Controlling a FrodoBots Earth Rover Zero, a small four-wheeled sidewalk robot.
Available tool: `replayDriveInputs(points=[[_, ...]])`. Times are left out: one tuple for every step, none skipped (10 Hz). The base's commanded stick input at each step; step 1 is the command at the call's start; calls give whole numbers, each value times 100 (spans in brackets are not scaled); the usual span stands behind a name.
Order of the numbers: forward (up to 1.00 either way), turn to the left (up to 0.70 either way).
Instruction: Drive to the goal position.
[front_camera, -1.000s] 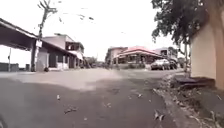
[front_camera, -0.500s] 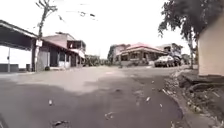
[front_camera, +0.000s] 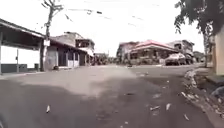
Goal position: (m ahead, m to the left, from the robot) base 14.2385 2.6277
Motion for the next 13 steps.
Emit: replayDriveInputs(points=[[70, 0], [70, 0], [70, 0], [70, 0], [70, 0], [70, 0], [70, 0], [70, 0], [70, 0], [70, 0], [70, 0], [70, 0], [70, 0]])
